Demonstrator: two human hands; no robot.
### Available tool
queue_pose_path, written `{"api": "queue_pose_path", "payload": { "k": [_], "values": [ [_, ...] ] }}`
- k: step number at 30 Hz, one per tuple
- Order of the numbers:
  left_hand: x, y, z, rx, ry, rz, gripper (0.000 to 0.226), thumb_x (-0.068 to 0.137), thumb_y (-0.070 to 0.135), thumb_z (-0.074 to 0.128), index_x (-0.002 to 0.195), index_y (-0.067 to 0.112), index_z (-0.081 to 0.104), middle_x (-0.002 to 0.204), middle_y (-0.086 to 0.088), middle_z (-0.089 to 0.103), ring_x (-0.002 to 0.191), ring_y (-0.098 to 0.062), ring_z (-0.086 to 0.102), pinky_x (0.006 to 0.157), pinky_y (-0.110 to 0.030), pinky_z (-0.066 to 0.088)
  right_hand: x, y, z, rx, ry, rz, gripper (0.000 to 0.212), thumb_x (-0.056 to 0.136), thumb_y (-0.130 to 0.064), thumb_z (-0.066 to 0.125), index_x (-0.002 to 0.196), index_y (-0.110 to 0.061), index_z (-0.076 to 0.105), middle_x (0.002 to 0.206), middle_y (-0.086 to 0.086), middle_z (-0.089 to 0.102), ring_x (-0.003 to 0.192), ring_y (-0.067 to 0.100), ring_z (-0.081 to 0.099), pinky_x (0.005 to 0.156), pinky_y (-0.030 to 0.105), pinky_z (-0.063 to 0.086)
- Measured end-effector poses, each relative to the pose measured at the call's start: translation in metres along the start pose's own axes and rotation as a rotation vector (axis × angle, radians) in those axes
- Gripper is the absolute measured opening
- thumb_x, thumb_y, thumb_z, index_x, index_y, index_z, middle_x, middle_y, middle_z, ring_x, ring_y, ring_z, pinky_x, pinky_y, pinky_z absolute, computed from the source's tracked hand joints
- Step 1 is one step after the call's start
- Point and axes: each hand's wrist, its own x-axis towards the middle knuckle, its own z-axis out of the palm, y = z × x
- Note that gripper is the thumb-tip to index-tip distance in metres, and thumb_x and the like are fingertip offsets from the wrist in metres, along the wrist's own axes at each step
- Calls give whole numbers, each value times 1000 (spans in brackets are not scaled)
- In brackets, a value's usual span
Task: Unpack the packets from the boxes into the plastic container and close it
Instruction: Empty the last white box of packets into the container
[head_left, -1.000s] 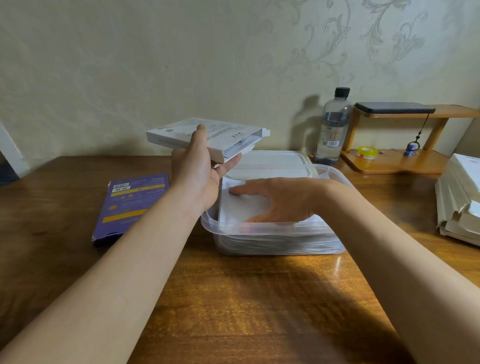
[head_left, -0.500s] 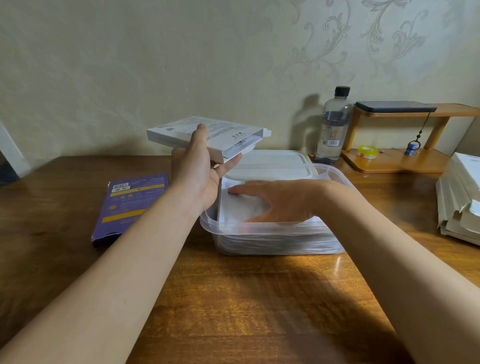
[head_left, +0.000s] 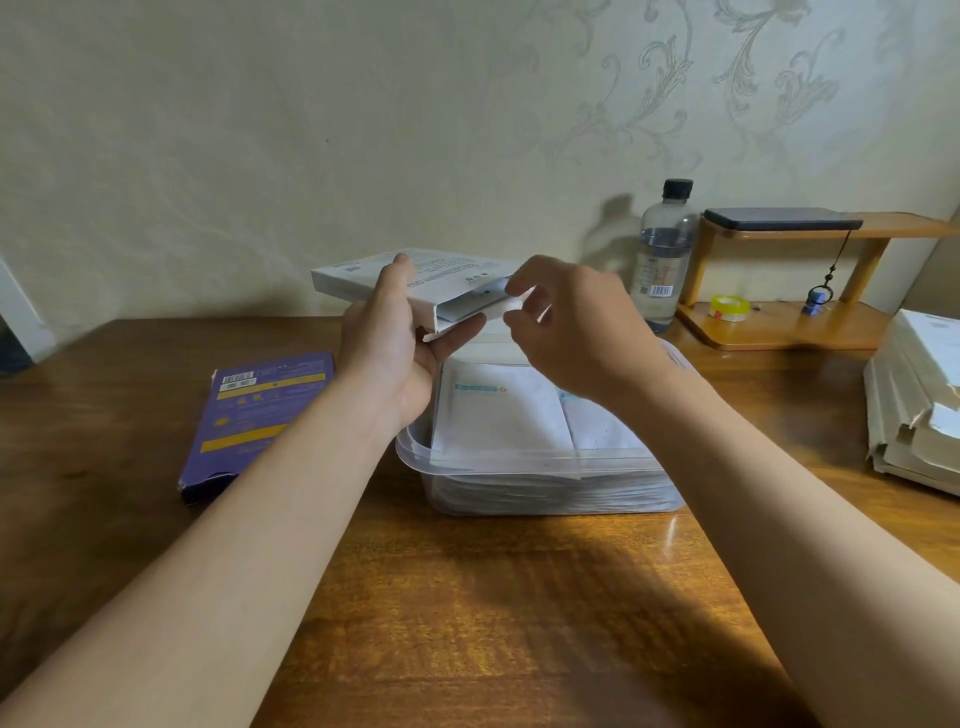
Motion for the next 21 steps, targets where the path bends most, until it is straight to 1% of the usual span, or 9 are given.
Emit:
{"api": "queue_pose_path", "payload": {
  "k": [3,5,8,10,12,14,17,19,21],
  "values": [
    [1,0,-2,11,-44,-11,40,102,32,57,126,0,61,121,-22,71,107,-35,72,61,-33,61,-2,1,3,-63,-14,-84,27,91,-21,59,117,-22,67,89,-1,71,82,25,63,74,39,55],
    [1,0,-2,21,-62,-13,40,102,30,56,127,0,62,120,-22,71,106,-35,72,61,-33,61,-3,2,5,-108,-48,-124,28,93,-23,55,118,-24,66,91,1,71,86,29,62,72,41,54],
    [-1,1,-2,44,-75,-4,35,102,25,55,126,0,62,115,-21,73,97,-33,75,62,-35,61,-3,5,7,-183,-75,-148,29,97,-26,50,123,-30,64,98,5,71,92,33,62,70,40,53],
    [-2,1,-1,55,-91,-3,32,102,24,55,124,1,62,110,-21,74,90,-32,76,62,-36,61,-2,5,7,-214,-36,-167,28,98,-27,51,120,-33,68,97,4,70,89,32,61,67,39,53],
    [-3,1,-1,62,-105,-12,30,103,23,54,122,1,61,107,-21,75,87,-31,76,62,-36,61,-2,3,6,-238,29,-180,23,97,-27,54,110,-30,73,91,3,63,81,32,59,62,38,51],
    [-3,2,-1,61,-109,-28,26,103,22,54,117,1,62,105,-21,75,86,-32,76,60,-36,61,-1,4,6,-241,99,-211,15,92,-22,62,96,-19,76,88,5,55,75,33,56,58,38,49],
    [-3,3,-1,65,-111,-45,21,102,19,55,112,2,61,105,-23,75,90,-34,76,64,-38,62,0,6,7,-225,172,-251,4,79,-9,73,78,-5,70,84,11,53,68,35,53,55,42,50],
    [-3,2,-2,72,-106,-47,22,101,19,55,113,1,61,107,-22,75,93,-33,76,65,-38,63,1,8,7,-184,187,-258,16,70,-7,82,71,-5,66,82,11,54,66,34,52,60,42,48],
    [-1,2,-2,82,-91,-41,26,101,20,56,117,1,62,108,-21,75,95,-33,76,64,-37,62,3,8,2,-81,146,-257,27,68,-19,88,70,-7,64,84,9,55,68,31,54,62,39,46]
  ]
}}
